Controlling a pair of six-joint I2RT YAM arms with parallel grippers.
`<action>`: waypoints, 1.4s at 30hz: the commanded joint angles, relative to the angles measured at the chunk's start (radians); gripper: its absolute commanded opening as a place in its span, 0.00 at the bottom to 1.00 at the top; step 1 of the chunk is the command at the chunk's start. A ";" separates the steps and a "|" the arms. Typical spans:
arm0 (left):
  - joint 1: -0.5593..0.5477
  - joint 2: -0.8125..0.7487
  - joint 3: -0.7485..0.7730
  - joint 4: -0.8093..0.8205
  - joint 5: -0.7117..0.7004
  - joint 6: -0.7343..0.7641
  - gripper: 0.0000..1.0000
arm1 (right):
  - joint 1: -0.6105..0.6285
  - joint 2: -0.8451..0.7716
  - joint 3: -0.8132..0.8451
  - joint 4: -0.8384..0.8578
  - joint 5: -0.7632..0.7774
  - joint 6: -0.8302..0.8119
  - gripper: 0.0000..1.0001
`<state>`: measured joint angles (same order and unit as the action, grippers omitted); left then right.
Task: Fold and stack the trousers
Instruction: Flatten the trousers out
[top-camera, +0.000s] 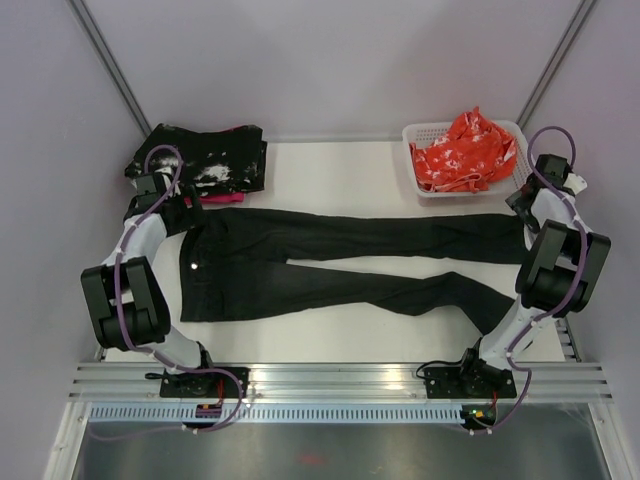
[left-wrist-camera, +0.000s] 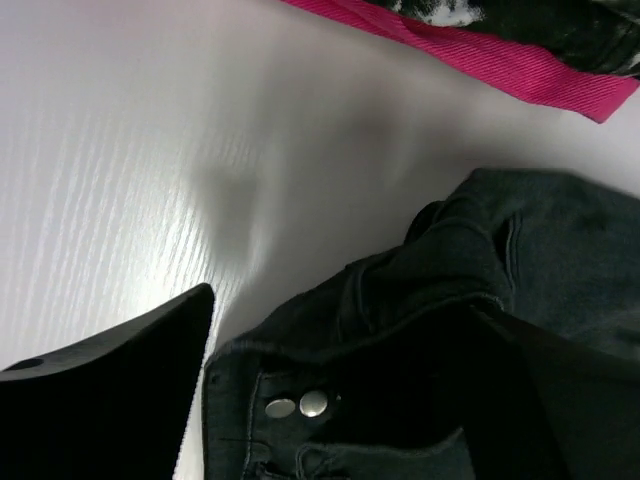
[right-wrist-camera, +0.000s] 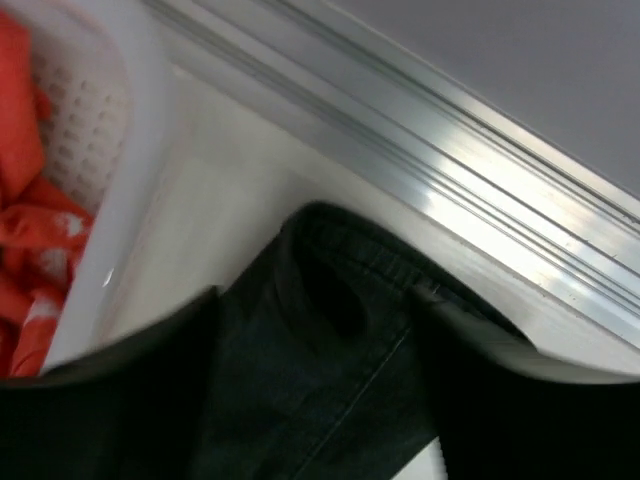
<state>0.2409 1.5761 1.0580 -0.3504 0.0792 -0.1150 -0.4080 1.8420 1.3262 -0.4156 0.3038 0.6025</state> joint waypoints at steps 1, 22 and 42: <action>0.005 -0.106 0.050 -0.045 -0.006 -0.050 1.00 | -0.005 -0.113 0.056 -0.023 -0.112 -0.076 0.93; 0.006 -0.820 -0.381 -0.291 -0.136 -0.632 0.98 | 0.556 -0.584 -0.093 -0.065 -0.312 -0.176 0.98; 0.003 -0.745 -0.427 -0.655 -0.251 -0.917 0.96 | 0.791 -0.576 -0.330 -0.012 -0.239 0.066 0.98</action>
<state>0.2462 0.8288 0.6491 -1.0126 -0.2214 -0.9939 0.3790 1.3037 1.0389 -0.4538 0.0193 0.6167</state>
